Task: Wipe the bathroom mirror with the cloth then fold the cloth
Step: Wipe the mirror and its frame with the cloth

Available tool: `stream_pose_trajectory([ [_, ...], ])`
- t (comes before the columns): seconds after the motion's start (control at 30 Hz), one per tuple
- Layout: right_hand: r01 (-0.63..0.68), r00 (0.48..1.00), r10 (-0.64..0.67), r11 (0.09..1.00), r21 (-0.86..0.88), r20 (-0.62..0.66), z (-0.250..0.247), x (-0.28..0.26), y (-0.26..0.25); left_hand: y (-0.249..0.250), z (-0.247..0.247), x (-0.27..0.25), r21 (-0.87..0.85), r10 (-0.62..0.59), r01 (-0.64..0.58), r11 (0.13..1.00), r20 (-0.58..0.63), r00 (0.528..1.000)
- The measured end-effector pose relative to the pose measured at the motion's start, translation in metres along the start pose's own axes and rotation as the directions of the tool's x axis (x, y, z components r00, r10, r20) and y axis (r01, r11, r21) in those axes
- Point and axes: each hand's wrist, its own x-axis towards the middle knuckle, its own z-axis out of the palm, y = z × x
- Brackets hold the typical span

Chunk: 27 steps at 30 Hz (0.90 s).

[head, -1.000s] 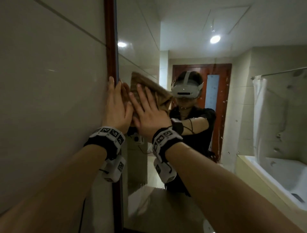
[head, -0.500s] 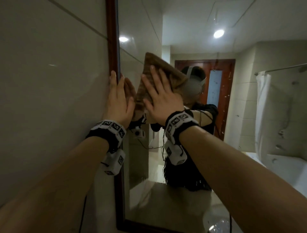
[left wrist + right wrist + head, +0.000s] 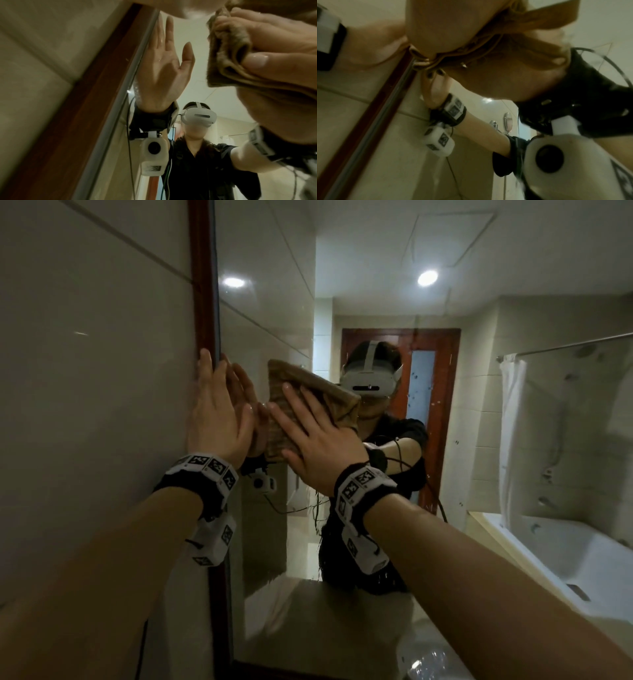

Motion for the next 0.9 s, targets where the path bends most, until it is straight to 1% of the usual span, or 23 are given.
stream_pose_trajectory([
  [0.07,0.03,1.0,-0.03,0.999,-0.031,0.008,-0.003,0.002,0.012,0.001,-0.001,0.0,-0.007,0.0,0.001,1.0,0.011,1.0],
  [0.1,0.019,1.0,-0.019,0.999,-0.038,0.001,-0.006,0.003,0.018,0.002,-0.001,0.0,-0.015,-0.014,0.014,1.0,0.018,1.0],
  [0.13,-0.013,1.0,0.012,0.999,-0.038,-0.015,-0.009,0.003,0.026,0.003,-0.001,0.0,-0.017,-0.032,0.033,0.999,0.025,0.999],
  [0.2,-0.119,0.991,0.117,0.992,-0.03,-0.064,-0.02,0.005,0.043,0.004,0.001,0.001,0.001,-0.057,0.057,0.998,0.022,0.998],
  [0.3,-0.277,0.948,0.274,0.961,0.002,-0.161,-0.037,0.01,0.06,0.003,0.004,0.001,0.044,-0.057,0.057,0.997,0.004,0.998],
  [0.4,-0.358,0.908,0.352,0.934,0.016,-0.226,-0.035,0.014,0.056,0.006,0.001,0.002,0.038,-0.085,0.085,0.996,0.001,0.996],
  [0.5,-0.416,0.878,0.411,0.909,0.034,-0.246,-0.029,0.016,0.043,0.01,-0.001,0.002,0.05,-0.094,0.093,0.994,0.011,0.996],
  [0.53,-0.406,0.885,0.402,0.913,0.035,-0.236,-0.028,0.015,0.042,0.01,-0.002,0.002,0.055,-0.087,0.086,0.995,0.021,0.996],
  [0.57,-0.36,0.91,0.356,0.933,0.022,-0.214,-0.027,0.011,0.041,0.009,-0.002,0.002,0.064,-0.08,0.078,0.995,0.03,0.996],
  [0.63,-0.171,0.979,0.165,0.984,-0.041,-0.124,-0.023,-0.003,0.043,0.008,-0.002,0.001,0.073,-0.084,0.08,0.994,0.041,0.996],
  [0.67,-0.065,0.996,0.06,0.995,-0.075,-0.071,-0.021,-0.013,0.047,0.009,-0.002,0.001,0.069,-0.091,0.088,0.994,0.042,0.995],
  [0.7,0.021,0.999,-0.025,0.995,-0.102,-0.03,-0.021,-0.022,0.052,0.01,-0.001,0.001,0.066,-0.095,0.092,0.994,0.039,0.995],
  [0.73,0.082,0.997,-0.082,0.989,-0.122,0.001,-0.021,-0.027,0.057,0.012,-0.002,0.001,0.069,-0.096,0.094,0.993,0.036,0.995],
  [0.83,0.152,0.988,-0.143,0.974,-0.17,0.064,-0.029,-0.031,0.071,0.015,-0.004,0.0,0.078,-0.11,0.107,0.991,0.031,0.993],
  [0.9,0.125,0.992,-0.117,0.975,-0.181,0.05,-0.034,-0.031,0.079,0.016,-0.005,0.0,0.055,-0.115,0.113,0.992,0.028,0.993],
])
